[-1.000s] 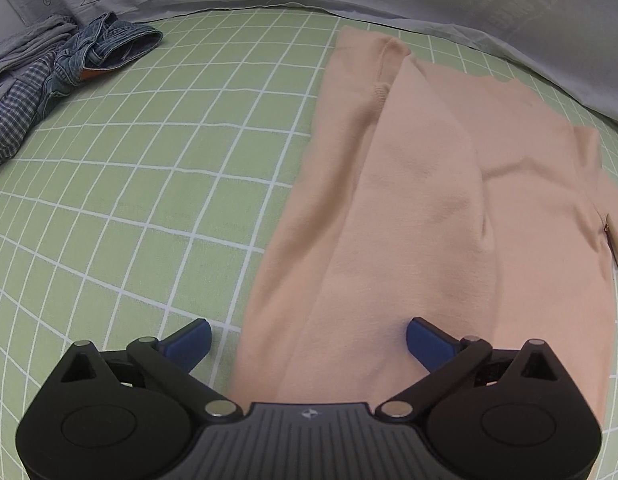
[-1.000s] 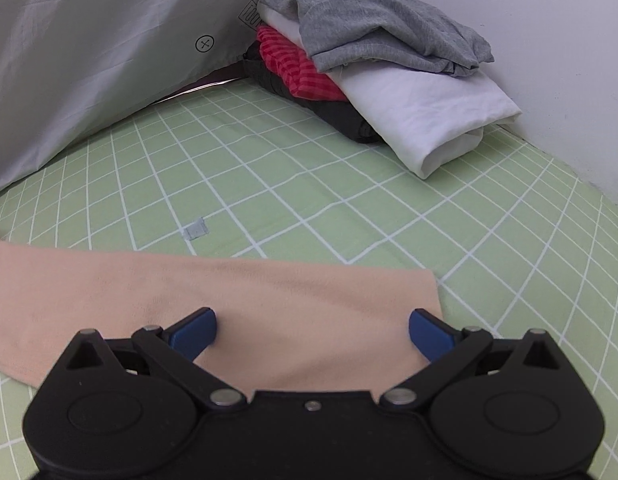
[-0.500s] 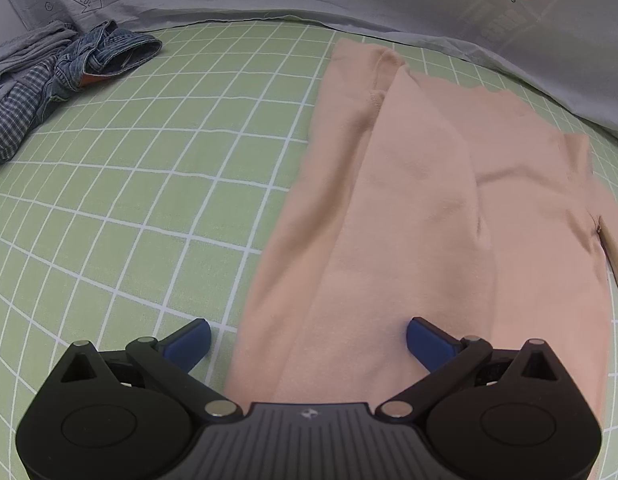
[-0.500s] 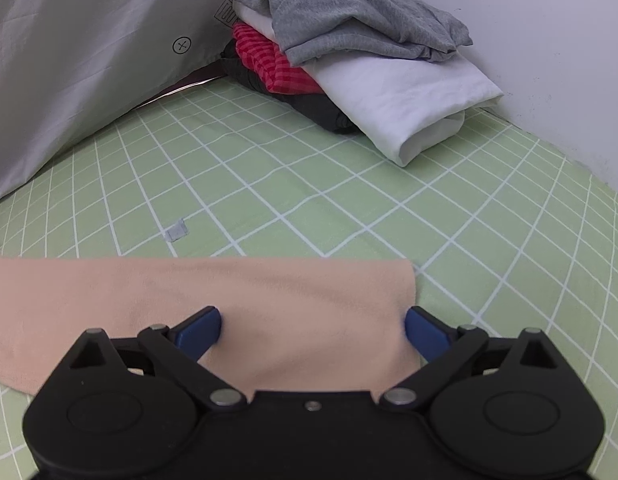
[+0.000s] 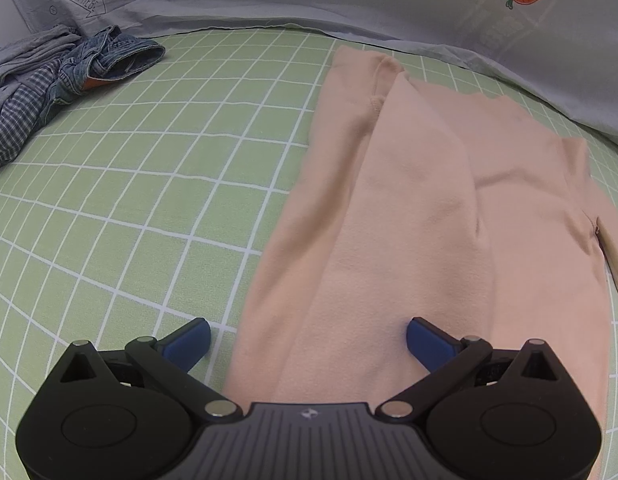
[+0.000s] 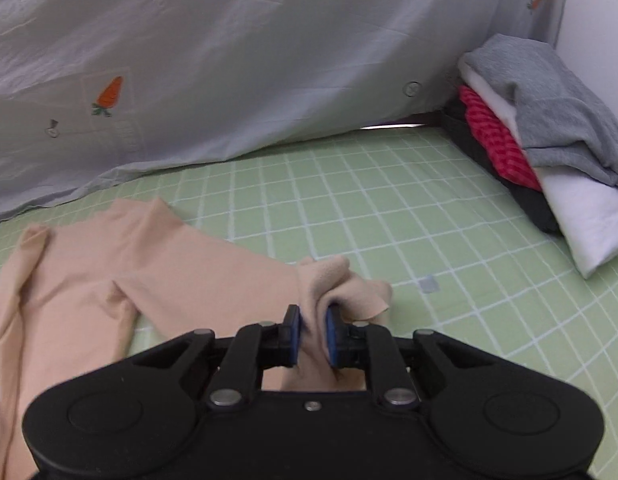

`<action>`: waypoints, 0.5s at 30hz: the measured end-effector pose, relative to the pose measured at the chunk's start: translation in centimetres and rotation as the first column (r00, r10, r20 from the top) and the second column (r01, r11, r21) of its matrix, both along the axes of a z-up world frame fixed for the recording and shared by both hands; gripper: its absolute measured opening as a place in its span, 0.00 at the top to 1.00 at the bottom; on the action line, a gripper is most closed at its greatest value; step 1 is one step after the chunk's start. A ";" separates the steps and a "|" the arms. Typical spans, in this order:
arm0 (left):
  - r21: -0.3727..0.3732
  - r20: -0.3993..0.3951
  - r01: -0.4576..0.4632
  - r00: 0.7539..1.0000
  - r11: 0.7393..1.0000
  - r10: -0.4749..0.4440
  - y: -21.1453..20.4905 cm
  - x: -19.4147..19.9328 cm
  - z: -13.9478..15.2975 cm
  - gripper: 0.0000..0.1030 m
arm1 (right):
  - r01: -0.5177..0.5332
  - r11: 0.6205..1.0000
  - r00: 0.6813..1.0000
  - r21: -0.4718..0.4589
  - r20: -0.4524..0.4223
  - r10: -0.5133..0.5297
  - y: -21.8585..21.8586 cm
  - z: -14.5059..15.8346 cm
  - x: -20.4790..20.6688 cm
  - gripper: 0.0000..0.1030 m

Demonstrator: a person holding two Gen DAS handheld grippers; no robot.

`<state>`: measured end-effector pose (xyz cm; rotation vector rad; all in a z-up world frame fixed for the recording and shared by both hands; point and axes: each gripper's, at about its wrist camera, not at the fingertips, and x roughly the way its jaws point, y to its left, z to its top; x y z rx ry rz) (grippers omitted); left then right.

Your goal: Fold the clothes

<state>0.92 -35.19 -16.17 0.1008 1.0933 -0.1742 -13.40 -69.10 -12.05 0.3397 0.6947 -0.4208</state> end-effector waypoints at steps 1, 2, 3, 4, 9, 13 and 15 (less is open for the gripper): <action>0.000 0.001 0.001 1.000 1.000 -0.001 0.0 0.0 0.0 0.00 | -0.059 0.996 0.998 0.063 0.042 0.057 1.3 0.3 0.9 0.86; -0.001 0.003 0.001 1.000 1.000 -0.001 0.0 0.0 0.0 0.00 | -0.131 0.980 0.989 0.151 0.091 0.119 2.5 0.3 1.7 0.86; -0.001 0.005 0.002 1.000 1.000 -0.002 0.0 -0.1 0.0 0.00 | -0.209 0.948 0.973 0.242 0.146 0.177 3.7 0.3 2.5 0.85; -0.002 0.007 0.002 1.000 1.000 -0.002 0.0 -0.1 0.0 0.00 | -0.272 0.910 0.956 0.313 0.193 0.220 5.2 0.2 3.2 0.83; -0.006 0.014 0.009 1.000 1.000 -0.009 0.1 -0.2 0.1 0.00 | -0.243 0.935 0.964 0.257 0.170 0.204 8.7 0.4 3.8 0.02; -0.011 -0.010 -0.003 1.000 1.000 0.003 0.3 0.0 0.3 0.00 | -0.082 0.983 0.995 0.166 0.061 0.073 6.5 -0.2 1.3 0.02; -0.013 -0.037 -0.032 0.999 0.999 0.032 0.5 0.1 0.7 0.00 | 0.009 0.990 1.000 0.139 0.013 -0.011 5.0 -0.8 -0.8 0.02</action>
